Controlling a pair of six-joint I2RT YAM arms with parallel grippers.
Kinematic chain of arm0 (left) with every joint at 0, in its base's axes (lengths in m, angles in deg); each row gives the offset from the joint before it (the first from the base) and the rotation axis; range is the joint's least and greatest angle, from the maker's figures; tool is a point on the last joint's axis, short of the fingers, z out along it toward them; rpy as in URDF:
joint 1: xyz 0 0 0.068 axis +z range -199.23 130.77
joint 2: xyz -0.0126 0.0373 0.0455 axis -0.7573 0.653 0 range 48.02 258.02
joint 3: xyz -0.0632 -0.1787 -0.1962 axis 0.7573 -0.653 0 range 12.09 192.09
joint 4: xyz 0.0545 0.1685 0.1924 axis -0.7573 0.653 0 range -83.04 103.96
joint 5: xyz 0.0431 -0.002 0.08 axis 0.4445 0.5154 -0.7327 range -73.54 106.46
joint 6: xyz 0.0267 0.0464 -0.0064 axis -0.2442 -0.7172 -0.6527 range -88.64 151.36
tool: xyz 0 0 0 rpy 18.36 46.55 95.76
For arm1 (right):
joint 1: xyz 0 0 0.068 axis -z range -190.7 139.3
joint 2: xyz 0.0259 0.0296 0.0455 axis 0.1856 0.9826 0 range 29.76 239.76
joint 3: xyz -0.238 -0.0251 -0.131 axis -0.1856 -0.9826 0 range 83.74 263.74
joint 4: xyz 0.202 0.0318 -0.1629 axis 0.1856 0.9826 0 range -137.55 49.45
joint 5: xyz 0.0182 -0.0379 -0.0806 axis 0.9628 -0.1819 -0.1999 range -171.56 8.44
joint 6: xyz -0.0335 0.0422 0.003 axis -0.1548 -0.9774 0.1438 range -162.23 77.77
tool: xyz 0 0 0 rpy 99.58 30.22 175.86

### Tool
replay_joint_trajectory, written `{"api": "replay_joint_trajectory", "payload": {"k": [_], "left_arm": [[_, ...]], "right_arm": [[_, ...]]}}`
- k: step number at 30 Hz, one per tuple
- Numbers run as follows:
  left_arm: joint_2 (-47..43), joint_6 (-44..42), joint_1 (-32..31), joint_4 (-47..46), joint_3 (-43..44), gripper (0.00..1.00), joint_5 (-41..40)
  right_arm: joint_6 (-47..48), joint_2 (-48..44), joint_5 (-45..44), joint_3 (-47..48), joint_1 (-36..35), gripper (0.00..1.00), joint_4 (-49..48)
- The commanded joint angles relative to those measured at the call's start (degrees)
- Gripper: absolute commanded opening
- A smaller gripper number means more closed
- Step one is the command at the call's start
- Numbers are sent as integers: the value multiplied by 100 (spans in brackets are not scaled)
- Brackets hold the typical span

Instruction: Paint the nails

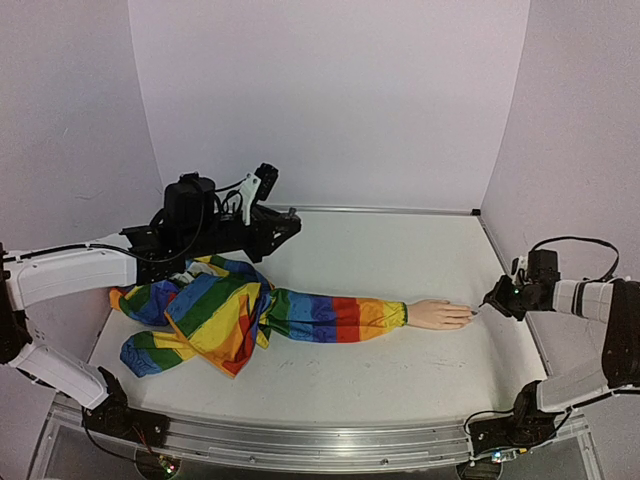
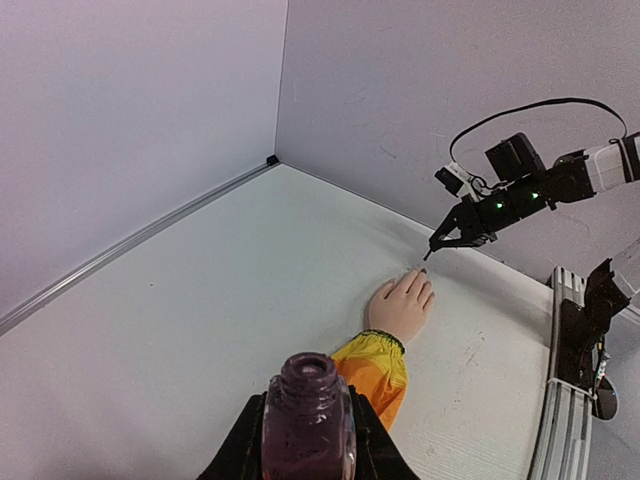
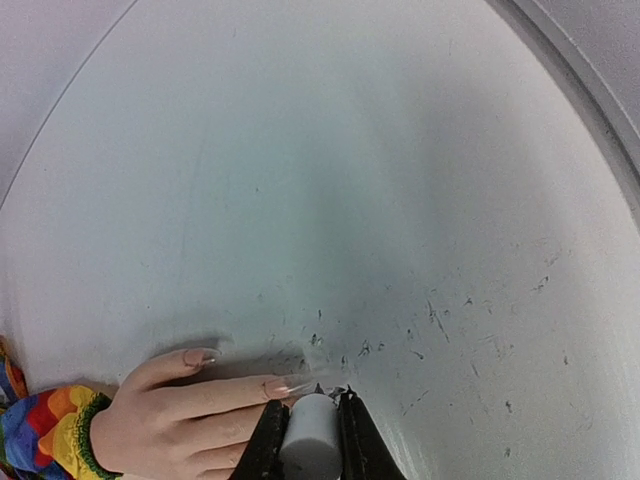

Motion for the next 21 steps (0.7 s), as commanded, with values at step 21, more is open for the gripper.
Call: {"api": "replay_joint_trajectory", "payload": {"k": [21], "left_arm": [[-324, 168, -50, -94, 176, 0, -42]], "right_arm": [[30, 302, 422, 44, 31, 0, 156]]}}
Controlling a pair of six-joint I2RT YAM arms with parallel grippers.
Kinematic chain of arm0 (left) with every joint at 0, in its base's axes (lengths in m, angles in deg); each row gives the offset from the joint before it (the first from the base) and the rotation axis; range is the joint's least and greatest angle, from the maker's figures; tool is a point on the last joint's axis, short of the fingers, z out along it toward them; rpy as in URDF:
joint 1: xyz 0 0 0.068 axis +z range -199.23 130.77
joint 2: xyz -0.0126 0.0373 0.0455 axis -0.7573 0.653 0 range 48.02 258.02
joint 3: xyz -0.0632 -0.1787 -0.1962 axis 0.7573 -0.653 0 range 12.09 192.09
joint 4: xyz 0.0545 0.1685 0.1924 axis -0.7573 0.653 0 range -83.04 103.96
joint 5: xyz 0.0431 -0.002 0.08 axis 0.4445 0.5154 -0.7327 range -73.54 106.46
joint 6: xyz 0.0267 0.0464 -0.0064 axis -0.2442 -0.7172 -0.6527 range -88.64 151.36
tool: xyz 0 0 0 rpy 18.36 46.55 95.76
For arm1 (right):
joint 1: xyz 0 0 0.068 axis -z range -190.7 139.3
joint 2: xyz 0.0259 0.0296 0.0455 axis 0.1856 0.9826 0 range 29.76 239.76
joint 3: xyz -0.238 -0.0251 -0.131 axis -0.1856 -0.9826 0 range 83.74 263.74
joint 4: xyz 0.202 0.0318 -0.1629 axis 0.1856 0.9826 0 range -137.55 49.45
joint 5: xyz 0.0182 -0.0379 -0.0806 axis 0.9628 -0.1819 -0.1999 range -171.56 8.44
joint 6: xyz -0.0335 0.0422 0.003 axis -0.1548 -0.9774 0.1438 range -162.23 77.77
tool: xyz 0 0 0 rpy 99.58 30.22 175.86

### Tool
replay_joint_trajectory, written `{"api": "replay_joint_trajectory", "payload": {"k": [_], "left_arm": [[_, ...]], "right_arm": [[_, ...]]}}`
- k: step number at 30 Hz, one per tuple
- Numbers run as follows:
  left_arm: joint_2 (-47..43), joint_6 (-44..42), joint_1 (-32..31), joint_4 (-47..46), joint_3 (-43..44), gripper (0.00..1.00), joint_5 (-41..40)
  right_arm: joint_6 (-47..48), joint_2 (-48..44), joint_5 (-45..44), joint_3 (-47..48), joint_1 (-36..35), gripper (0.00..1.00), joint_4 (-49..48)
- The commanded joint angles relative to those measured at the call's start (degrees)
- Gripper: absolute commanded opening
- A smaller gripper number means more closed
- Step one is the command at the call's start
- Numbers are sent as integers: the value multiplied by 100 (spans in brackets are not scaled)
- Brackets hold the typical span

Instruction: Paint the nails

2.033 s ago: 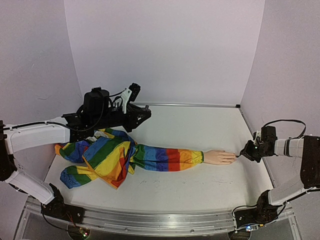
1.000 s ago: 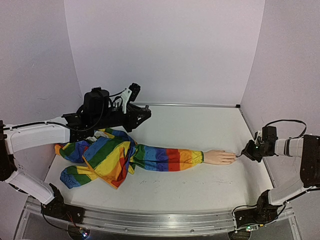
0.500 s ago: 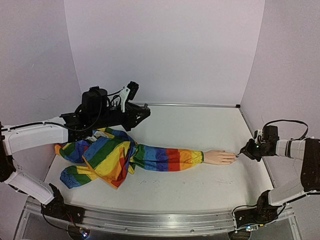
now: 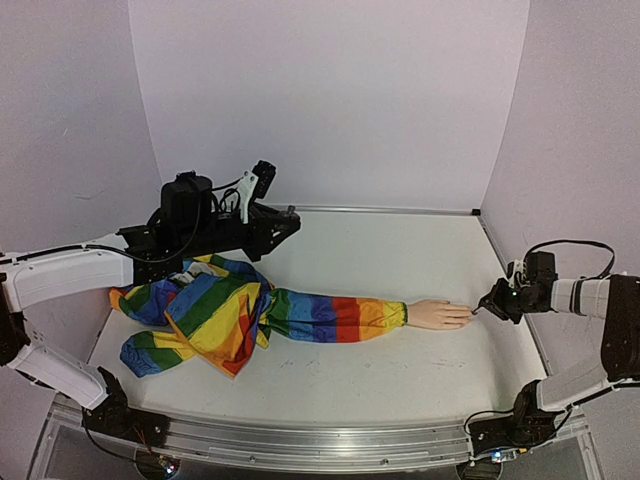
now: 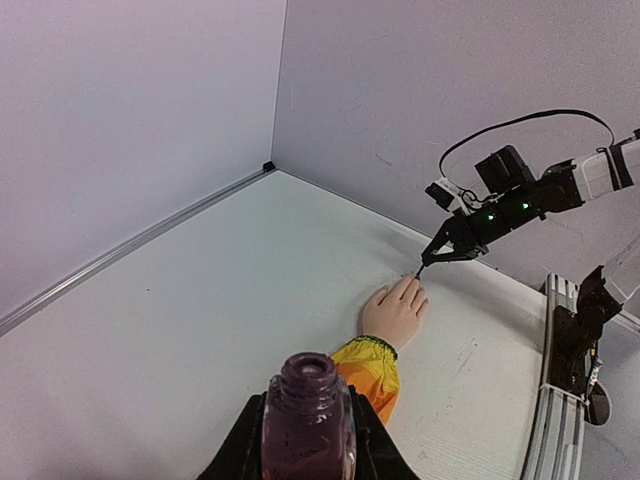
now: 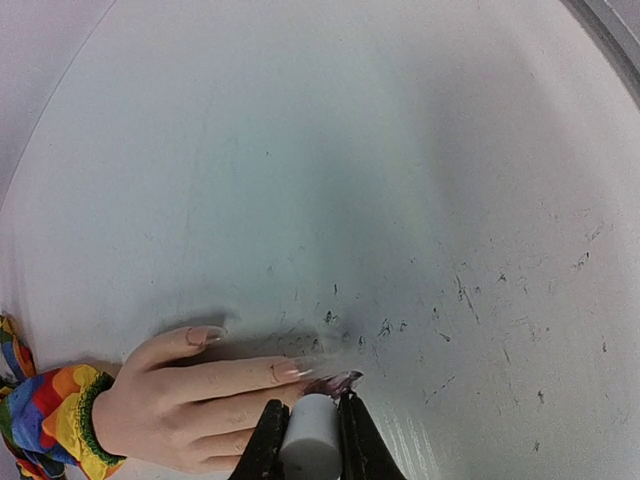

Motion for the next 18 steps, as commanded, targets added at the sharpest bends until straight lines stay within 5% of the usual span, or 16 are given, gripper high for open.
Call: {"api": "replay_joint_trajectory", "payload": {"k": [1, 18], "left_arm": [[-218, 32, -24, -98, 171, 0, -39], [-193, -8, -24, -89, 191, 0, -70]], "right_arm": [[18, 108, 25, 52, 32, 0, 91], [-18, 187, -141, 57, 31, 0, 54]]}}
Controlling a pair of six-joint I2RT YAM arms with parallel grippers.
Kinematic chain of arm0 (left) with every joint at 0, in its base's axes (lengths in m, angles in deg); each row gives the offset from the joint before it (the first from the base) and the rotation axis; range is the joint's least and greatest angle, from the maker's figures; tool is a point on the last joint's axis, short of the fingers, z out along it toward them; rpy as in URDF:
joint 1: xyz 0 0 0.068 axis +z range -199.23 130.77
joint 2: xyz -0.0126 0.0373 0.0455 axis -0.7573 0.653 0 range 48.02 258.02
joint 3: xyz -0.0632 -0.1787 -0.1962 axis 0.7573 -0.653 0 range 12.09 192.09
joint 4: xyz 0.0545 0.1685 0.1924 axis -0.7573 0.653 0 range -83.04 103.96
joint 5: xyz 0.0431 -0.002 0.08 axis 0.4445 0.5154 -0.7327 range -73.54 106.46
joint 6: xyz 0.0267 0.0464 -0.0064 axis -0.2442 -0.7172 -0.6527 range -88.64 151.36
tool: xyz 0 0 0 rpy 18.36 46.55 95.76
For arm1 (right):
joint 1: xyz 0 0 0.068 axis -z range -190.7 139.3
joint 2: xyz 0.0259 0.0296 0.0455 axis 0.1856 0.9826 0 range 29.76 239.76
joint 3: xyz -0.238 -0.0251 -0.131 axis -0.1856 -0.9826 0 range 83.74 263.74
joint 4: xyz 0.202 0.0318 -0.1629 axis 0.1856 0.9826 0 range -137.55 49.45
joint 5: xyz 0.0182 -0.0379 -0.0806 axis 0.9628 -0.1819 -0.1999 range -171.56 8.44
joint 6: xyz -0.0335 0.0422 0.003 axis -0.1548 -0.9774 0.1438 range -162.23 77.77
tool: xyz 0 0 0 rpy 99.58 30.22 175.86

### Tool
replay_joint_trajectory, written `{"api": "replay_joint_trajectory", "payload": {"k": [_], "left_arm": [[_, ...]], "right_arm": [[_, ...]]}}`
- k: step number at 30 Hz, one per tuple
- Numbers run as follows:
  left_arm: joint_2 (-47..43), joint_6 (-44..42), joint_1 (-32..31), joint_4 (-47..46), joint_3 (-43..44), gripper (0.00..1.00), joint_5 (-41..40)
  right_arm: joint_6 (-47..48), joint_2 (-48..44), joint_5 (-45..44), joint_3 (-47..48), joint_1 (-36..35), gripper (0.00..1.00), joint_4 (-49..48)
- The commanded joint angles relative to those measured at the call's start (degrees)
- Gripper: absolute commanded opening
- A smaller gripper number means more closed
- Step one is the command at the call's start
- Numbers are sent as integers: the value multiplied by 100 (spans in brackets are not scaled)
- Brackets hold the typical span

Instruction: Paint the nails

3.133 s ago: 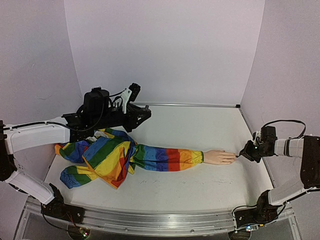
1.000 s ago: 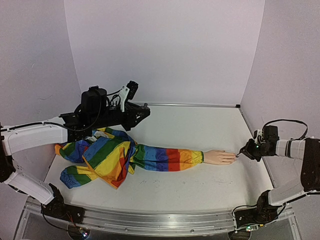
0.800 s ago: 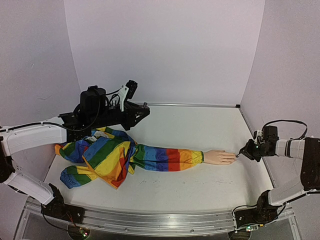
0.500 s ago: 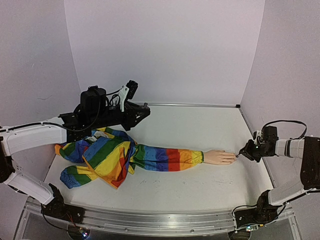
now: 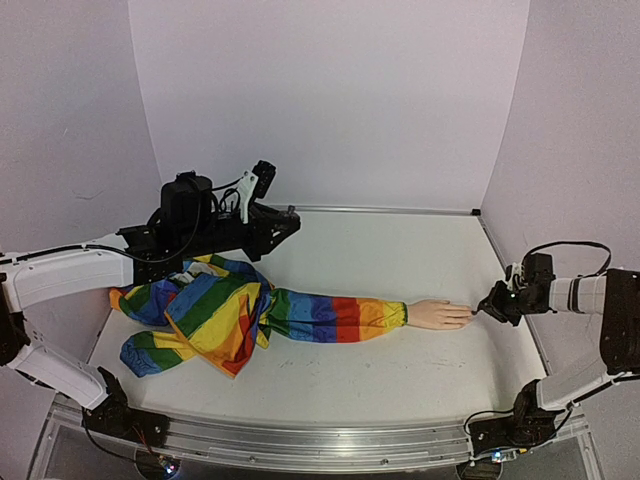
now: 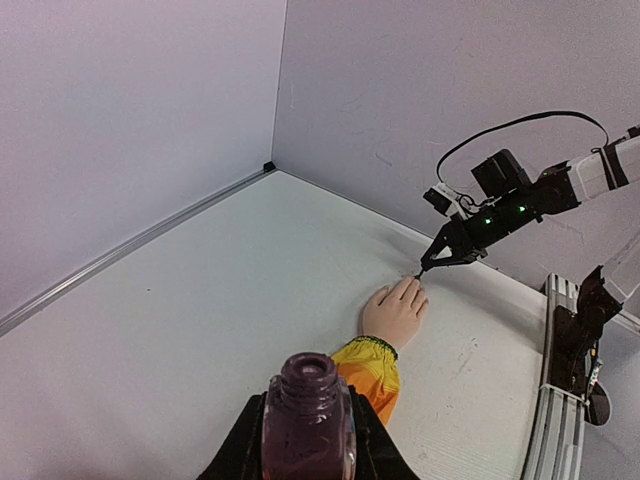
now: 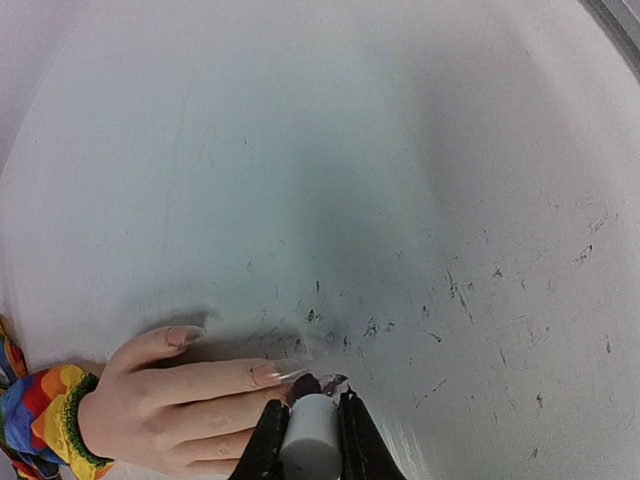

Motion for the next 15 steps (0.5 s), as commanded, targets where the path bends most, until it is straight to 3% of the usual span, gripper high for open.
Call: {"api": "replay_joint_trajectory", "payload": {"k": [1, 15], "left_arm": [[-188, -6, -22, -89, 189, 0, -68], [-202, -23, -20, -72, 193, 0, -90]], "right_arm": [[-42, -28, -127, 59, 30, 0, 101], [-45, 31, -325, 86, 30, 0, 112]]}}
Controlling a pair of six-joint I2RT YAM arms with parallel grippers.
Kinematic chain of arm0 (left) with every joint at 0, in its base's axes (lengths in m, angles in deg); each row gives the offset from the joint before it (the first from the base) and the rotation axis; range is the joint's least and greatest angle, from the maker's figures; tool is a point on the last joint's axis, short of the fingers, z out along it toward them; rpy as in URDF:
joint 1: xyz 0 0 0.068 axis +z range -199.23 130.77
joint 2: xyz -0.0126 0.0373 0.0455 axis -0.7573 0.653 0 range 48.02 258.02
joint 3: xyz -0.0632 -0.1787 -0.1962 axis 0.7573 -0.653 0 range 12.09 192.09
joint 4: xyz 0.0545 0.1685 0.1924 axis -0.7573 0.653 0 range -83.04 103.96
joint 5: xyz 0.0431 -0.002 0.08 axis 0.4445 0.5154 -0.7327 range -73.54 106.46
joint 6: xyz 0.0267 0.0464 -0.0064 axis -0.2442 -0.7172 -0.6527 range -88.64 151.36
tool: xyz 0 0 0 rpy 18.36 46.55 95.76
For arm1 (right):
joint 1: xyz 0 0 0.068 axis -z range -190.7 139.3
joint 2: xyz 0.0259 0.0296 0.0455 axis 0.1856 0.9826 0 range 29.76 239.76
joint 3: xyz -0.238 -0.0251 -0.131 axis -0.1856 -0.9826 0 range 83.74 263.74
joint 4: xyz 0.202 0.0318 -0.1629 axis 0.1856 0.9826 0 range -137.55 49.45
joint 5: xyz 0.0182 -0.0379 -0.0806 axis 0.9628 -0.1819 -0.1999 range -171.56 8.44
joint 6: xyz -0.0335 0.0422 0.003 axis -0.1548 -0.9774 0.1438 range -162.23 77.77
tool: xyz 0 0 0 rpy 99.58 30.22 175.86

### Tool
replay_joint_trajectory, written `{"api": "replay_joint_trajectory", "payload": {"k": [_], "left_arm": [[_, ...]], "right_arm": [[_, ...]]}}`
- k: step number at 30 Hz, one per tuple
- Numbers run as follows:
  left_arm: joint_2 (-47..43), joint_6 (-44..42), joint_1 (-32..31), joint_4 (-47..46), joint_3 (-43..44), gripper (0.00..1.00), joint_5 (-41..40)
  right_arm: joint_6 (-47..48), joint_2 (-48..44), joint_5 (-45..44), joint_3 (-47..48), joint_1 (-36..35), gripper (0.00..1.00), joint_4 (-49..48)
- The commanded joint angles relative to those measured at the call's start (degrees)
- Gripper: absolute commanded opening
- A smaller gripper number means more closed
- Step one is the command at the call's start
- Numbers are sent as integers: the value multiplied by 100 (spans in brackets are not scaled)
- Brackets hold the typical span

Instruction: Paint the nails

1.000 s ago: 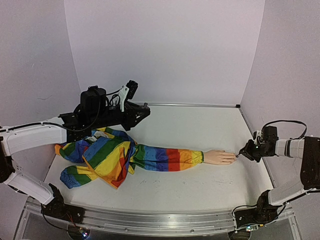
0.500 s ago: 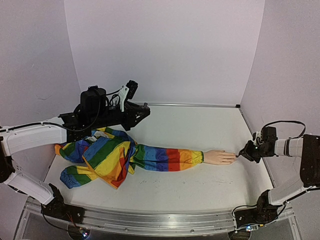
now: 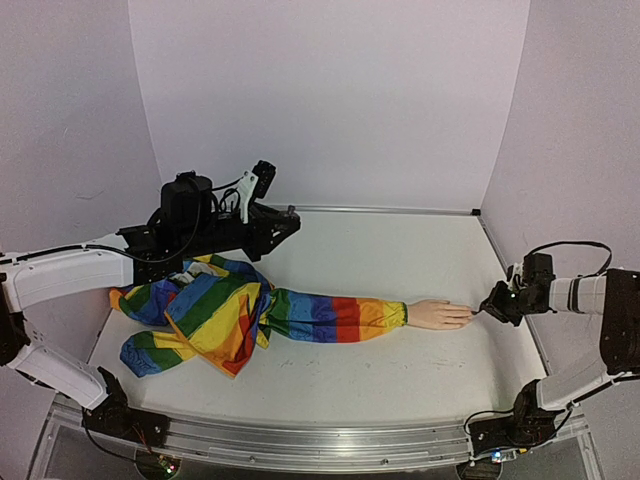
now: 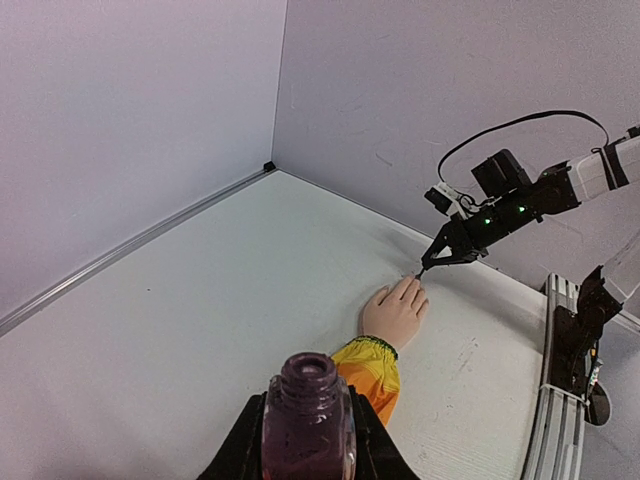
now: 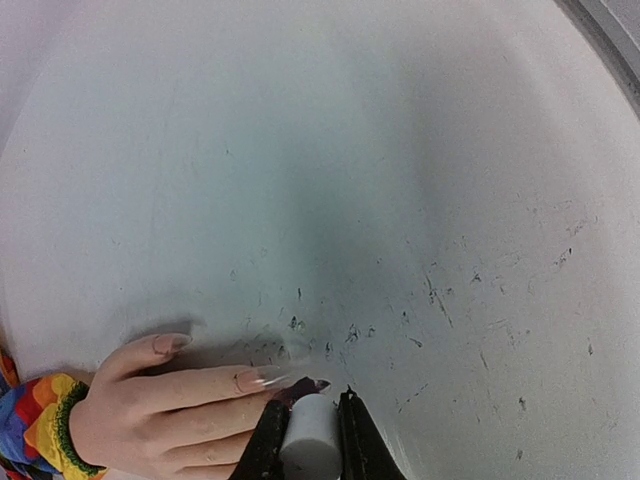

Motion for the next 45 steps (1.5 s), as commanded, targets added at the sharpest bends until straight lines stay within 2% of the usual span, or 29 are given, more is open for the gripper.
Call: {"api": "replay_joint_trajectory", "payload": {"k": [1, 9, 14, 21, 30, 45], "left_arm": [[-196, -21, -20, -72, 194, 0, -87], [-185, -39, -21, -56, 223, 0, -78], [-201, -39, -20, -56, 221, 0, -61], [-224, -47, -20, -56, 204, 0, -45], [-301, -13, -20, -56, 154, 0, -42], [-322, 5, -27, -46, 147, 0, -68]], "right_arm": [[-36, 35, -153, 94, 33, 0, 112], [-105, 25, -398, 123, 35, 0, 170], [-212, -311, -599, 81, 30, 0, 261], [-177, -601, -196, 18, 35, 0, 308], [0, -276, 277, 36, 35, 0, 171], [50, -105, 378, 14, 30, 0, 79]]}}
